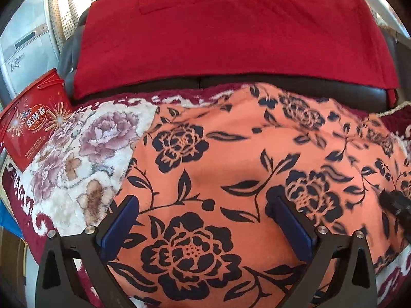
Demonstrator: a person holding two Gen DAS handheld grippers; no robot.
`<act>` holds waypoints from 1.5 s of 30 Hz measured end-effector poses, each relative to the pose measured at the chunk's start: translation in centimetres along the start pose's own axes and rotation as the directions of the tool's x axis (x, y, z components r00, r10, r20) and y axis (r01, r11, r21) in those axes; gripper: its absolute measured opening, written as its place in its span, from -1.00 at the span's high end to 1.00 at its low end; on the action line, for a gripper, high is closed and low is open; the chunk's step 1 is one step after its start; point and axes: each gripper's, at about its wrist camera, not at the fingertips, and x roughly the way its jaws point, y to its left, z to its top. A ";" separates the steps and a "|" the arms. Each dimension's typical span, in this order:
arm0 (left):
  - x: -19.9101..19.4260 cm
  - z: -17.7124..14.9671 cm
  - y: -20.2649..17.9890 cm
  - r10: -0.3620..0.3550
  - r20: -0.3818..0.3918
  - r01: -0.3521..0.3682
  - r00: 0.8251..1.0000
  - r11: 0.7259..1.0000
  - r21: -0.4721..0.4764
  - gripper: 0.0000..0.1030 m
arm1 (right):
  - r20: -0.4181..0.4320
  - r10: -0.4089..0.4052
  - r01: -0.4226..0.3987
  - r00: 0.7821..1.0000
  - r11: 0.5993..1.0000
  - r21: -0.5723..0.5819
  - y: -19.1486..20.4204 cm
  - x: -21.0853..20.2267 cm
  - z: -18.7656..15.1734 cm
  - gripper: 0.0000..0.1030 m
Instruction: Fold small clothes
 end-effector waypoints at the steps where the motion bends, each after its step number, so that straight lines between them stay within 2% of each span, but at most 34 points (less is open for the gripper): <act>1: 0.4 0.0 -0.1 -0.010 -0.013 0.010 1.000 1.000 0.006 -1.00 | -0.035 -0.014 0.014 0.999 1.000 -0.001 0.0 1.0 -0.2 0.04; 4: 1.2 -0.2 0.5 -0.077 -0.029 0.076 0.997 0.996 -0.041 -1.00 | -0.012 -0.037 0.037 0.999 0.999 -0.031 0.5 0.8 0.1 0.05; 8: 2.2 -0.4 1.7 -0.157 -0.060 0.150 0.986 0.982 -0.116 -1.00 | -0.009 -0.024 0.024 1.000 1.000 -0.010 0.2 0.9 0.1 0.04; 13: 2.3 -0.6 1.2 -0.136 -0.038 0.135 0.990 0.990 -0.046 -1.00 | -0.005 -0.034 0.034 0.999 0.999 -0.017 0.2 0.7 0.1 0.04; 23: 1.9 -0.5 1.2 -0.144 -0.031 0.142 0.989 0.989 -0.044 -1.00 | -0.004 -0.018 0.018 1.000 1.000 0.000 0.3 0.4 0.4 0.04; 26: 2.0 -0.5 1.2 -0.143 -0.031 0.142 0.989 0.989 -0.045 -1.00 | 0.073 0.018 -0.019 0.997 1.000 0.015 0.2 -1.1 1.0 0.04; 29: 1.9 -0.6 1.2 -0.139 -0.027 0.137 0.990 0.990 -0.043 -1.00 | 0.173 0.003 -0.002 0.985 1.000 -0.009 0.3 -2.1 2.3 0.04; 30: 1.8 -0.6 1.1 -0.137 -0.025 0.136 0.990 0.990 -0.041 -1.00 | 0.179 -0.005 0.007 0.984 1.000 -0.011 0.3 -1.9 2.8 0.04; 33: 1.8 -0.6 1.0 -0.138 -0.022 0.137 0.990 0.990 -0.035 -1.00 | 0.130 -0.036 0.033 0.991 0.999 0.024 -0.6 0.3 3.6 0.04; 35: 1.8 -0.6 1.0 -0.142 -0.022 0.141 0.990 0.989 -0.032 -1.00 | 0.009 -0.062 0.061 0.998 0.996 0.068 -1.6 3.0 3.7 0.04; 36: 1.8 -0.6 1.0 -0.144 -0.022 0.143 0.989 0.989 -0.030 -1.00 | -0.008 -0.053 0.053 0.999 0.994 0.098 -2.1 3.6 3.5 0.04; 41: 1.4 -0.1 1.1 -0.133 -0.032 0.132 0.991 0.991 -0.024 -1.00 | 0.032 -0.021 0.016 0.999 0.992 0.125 -2.2 2.3 3.4 0.04; 45: -0.2 0.1 1.1 -0.101 0.007 0.101 0.995 0.995 -0.018 -1.00 | 0.060 0.003 -0.010 0.998 0.992 0.123 -2.2 0.8 2.8 0.04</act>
